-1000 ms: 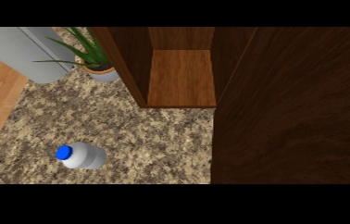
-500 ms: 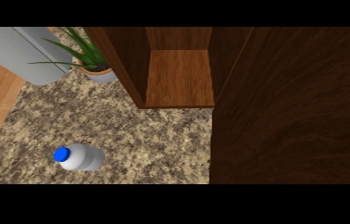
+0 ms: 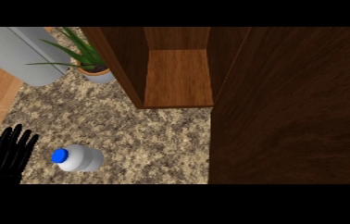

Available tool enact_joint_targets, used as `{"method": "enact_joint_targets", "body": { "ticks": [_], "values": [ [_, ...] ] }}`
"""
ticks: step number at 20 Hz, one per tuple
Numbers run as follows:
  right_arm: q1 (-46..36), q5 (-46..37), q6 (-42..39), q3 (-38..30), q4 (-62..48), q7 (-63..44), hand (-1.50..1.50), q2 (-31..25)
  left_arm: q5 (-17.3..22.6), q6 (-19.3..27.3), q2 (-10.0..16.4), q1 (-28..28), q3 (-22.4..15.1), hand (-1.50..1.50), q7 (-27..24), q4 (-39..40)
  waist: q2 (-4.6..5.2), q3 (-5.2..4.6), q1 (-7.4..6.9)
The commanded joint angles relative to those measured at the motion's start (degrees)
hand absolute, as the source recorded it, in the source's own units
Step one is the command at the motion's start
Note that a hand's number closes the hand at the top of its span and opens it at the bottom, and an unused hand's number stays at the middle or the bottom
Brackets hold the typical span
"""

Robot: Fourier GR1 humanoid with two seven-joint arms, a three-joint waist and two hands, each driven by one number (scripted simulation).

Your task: Pick up the bottled water, place it into the cabinet and close the cabinet

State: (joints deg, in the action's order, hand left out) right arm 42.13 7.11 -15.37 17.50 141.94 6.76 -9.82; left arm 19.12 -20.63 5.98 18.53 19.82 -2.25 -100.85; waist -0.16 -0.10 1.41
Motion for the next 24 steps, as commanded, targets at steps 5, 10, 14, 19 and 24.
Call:
{"method": "enact_joint_targets", "body": {
  "ticks": [5, 10, 14, 19, 24],
  "values": [
    [7.84, -3.31, -0.27, 3.18, 10.33, 1.45, -1.50, -1.41, -3.47, -2.32, 1.89, -8.50, 2.34, -1.50, -9.98, 21.71, 0.00, -0.01, -0.06],
    [10.57, -2.25, -0.49, 2.88, 10.61, 3.91, -1.50, -2.63, -7.41, -3.80, 3.13, -14.57, 1.70, -1.50, -17.72, 35.04, 0.07, -0.03, 0.16],
    [10.44, -3.24, -1.31, 2.91, 8.35, 6.11, -1.50, -3.26, -10.53, -7.45, 3.69, -18.23, 0.87, -1.50, -27.28, 49.01, 0.28, -0.17, 0.66],
    [17.65, -3.02, -2.69, 2.22, 9.92, 10.60, -1.50, -5.50, -14.40, -5.71, 3.42, -21.95, -0.55, -1.50, -34.09, 55.31, 0.01, -0.04, 0.62],
    [15.59, -5.67, -1.45, 4.85, 9.53, 9.65, -1.50, -5.10, -15.85, -7.33, 1.10, -23.86, -1.37, 1.50, -43.33, 64.84, 0.22, -0.15, 0.33]
  ]
}}
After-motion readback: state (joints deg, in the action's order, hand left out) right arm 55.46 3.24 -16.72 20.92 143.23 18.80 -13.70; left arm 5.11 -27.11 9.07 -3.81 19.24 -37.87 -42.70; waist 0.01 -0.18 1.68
